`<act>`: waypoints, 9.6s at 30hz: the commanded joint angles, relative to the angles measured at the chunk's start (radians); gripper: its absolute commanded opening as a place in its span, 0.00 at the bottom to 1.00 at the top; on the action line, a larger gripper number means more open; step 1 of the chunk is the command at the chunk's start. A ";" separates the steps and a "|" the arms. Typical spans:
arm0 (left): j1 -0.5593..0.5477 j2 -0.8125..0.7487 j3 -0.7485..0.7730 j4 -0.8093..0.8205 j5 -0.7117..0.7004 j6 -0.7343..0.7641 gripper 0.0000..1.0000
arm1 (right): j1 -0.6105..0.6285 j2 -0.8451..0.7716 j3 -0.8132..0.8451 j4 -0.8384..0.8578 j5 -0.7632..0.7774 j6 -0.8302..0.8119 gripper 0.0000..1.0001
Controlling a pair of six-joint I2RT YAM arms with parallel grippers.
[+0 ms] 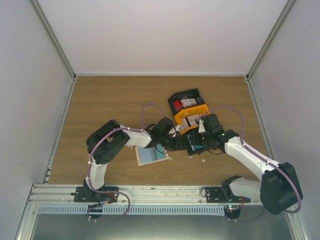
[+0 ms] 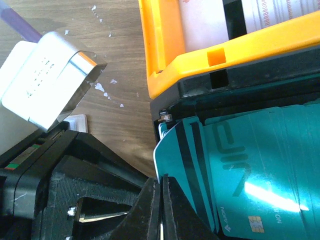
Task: Put the credit cards into the card holder
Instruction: Pick up the credit card from the storage box, then insert the credit card into the card holder.
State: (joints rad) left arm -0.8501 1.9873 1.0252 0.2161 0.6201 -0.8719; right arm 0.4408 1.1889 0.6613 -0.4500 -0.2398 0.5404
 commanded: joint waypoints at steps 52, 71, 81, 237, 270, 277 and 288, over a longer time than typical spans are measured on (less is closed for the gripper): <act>0.086 -0.948 -0.407 0.057 -0.109 -0.004 0.71 | 0.063 -0.232 -0.064 0.743 -0.699 0.308 0.01; 0.086 -1.007 -0.459 0.068 -0.168 0.009 0.00 | 0.069 -0.265 -0.064 0.626 -0.638 0.247 0.12; 0.088 -1.178 -0.562 -0.274 -0.643 0.059 0.00 | 0.103 -0.236 0.004 0.149 -0.168 0.004 0.39; 0.271 -0.446 -0.764 0.237 -0.067 -0.058 0.46 | 0.496 0.462 0.076 0.173 0.139 0.241 0.31; 0.270 -0.767 -0.677 -0.386 -0.218 0.089 0.71 | 0.496 0.387 0.021 0.289 0.093 0.211 0.31; 0.280 -0.856 -0.660 -0.562 -0.284 0.106 0.82 | 0.498 0.382 0.020 0.319 0.082 0.218 0.31; 0.296 -0.822 -0.634 -0.488 -0.192 0.146 0.54 | 0.502 0.350 0.019 0.319 0.155 0.251 0.32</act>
State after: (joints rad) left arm -0.5602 1.1053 0.3756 -0.2863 0.3962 -0.7620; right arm 0.9340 1.5723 0.6960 -0.1120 -0.1501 0.7605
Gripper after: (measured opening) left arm 0.592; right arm 0.314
